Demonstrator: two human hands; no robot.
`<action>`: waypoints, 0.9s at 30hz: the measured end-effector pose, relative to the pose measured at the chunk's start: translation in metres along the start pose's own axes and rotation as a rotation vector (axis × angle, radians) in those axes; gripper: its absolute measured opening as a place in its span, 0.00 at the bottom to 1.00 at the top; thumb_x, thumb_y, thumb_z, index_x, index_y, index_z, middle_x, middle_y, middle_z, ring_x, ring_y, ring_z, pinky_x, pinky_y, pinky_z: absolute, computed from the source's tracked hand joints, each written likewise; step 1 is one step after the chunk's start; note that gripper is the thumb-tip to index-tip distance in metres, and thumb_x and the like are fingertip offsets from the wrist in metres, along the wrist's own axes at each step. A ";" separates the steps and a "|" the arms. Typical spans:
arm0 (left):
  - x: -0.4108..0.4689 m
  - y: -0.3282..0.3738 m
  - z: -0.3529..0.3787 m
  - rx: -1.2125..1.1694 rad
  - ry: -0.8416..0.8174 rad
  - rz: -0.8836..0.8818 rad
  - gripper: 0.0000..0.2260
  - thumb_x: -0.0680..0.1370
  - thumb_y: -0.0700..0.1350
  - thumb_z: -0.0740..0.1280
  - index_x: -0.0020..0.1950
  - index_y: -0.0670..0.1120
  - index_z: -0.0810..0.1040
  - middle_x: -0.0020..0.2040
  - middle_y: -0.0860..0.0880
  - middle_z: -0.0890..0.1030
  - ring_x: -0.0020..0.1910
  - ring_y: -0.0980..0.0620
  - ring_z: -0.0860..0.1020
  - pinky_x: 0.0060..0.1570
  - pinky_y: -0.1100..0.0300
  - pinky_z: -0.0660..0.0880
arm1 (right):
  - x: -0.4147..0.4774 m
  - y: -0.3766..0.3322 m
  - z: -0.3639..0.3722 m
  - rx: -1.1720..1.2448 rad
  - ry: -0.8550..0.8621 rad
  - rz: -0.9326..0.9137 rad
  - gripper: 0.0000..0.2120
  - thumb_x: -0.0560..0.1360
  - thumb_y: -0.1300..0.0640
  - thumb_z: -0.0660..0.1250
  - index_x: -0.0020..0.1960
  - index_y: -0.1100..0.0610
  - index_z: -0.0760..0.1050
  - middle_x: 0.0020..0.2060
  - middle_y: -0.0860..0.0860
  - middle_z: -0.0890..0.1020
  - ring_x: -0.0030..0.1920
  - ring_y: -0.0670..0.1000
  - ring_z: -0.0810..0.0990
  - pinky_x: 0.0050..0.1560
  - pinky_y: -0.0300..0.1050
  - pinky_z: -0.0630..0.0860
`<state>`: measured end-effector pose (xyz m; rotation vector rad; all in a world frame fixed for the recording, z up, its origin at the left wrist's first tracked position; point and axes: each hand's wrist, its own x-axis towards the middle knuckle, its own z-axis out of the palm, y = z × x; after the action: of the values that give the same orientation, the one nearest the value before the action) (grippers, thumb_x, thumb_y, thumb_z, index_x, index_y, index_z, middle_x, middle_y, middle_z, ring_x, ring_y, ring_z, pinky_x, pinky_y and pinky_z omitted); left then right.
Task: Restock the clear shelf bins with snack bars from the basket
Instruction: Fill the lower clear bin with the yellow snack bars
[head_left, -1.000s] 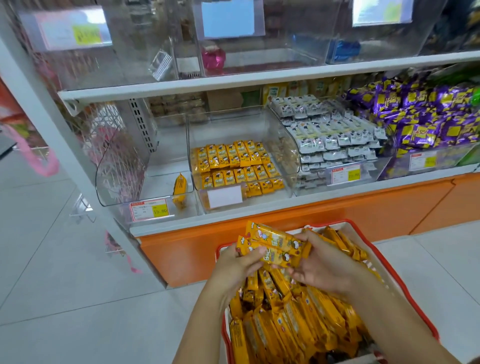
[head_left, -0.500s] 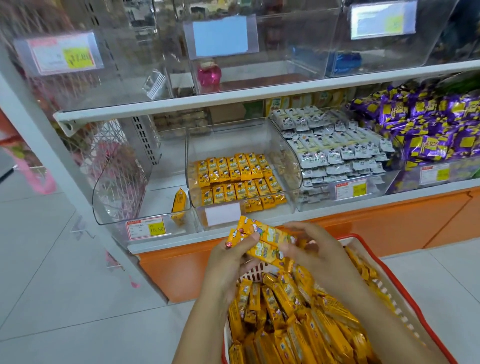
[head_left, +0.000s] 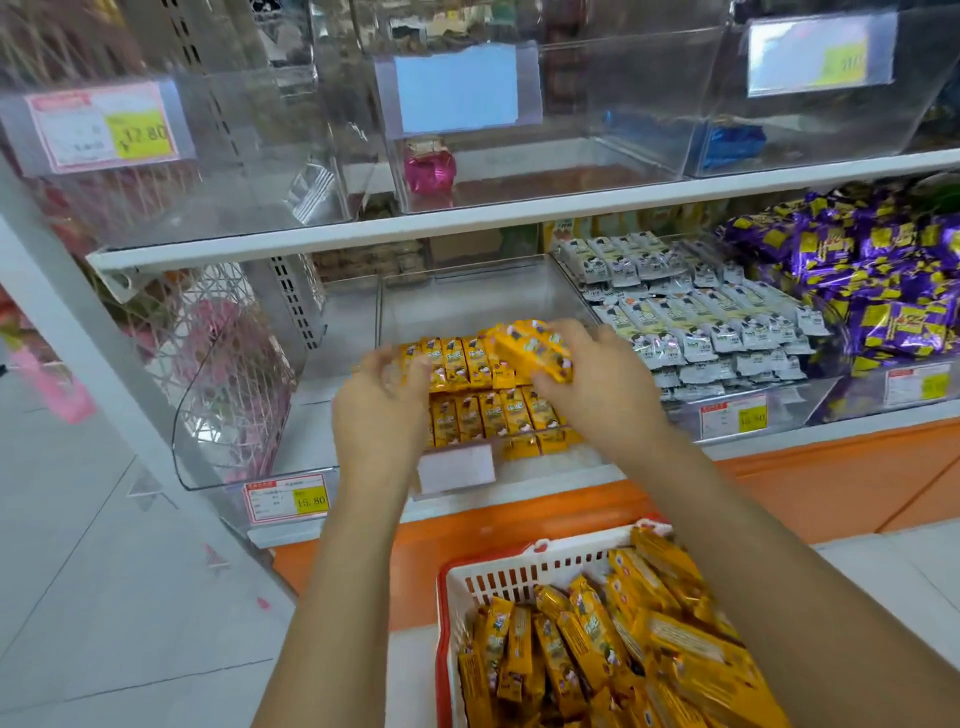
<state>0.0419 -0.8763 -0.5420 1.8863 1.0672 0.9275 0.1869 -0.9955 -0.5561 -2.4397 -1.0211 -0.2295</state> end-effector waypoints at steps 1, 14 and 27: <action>0.008 -0.006 -0.002 0.075 0.041 0.009 0.19 0.78 0.50 0.65 0.66 0.43 0.74 0.62 0.43 0.78 0.62 0.45 0.75 0.59 0.55 0.69 | 0.018 -0.002 0.006 -0.029 -0.033 0.052 0.25 0.76 0.45 0.63 0.71 0.51 0.65 0.59 0.60 0.74 0.58 0.61 0.74 0.50 0.49 0.73; 0.025 -0.055 0.008 0.283 -0.178 -0.020 0.04 0.80 0.39 0.59 0.46 0.43 0.72 0.43 0.41 0.75 0.38 0.45 0.70 0.31 0.58 0.59 | 0.120 -0.024 0.092 -0.114 -0.279 0.490 0.24 0.80 0.59 0.57 0.75 0.58 0.57 0.71 0.62 0.62 0.70 0.61 0.63 0.59 0.54 0.72; 0.024 -0.061 0.001 0.203 -0.238 0.024 0.08 0.80 0.40 0.60 0.56 0.42 0.75 0.36 0.51 0.74 0.34 0.54 0.70 0.26 0.70 0.62 | 0.114 -0.018 0.101 -0.296 -0.244 0.426 0.21 0.81 0.52 0.58 0.71 0.54 0.58 0.66 0.63 0.66 0.65 0.61 0.68 0.55 0.52 0.72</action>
<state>0.0318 -0.8330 -0.5902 2.1186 1.0260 0.6070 0.2511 -0.8636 -0.5997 -2.9401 -0.5624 0.0684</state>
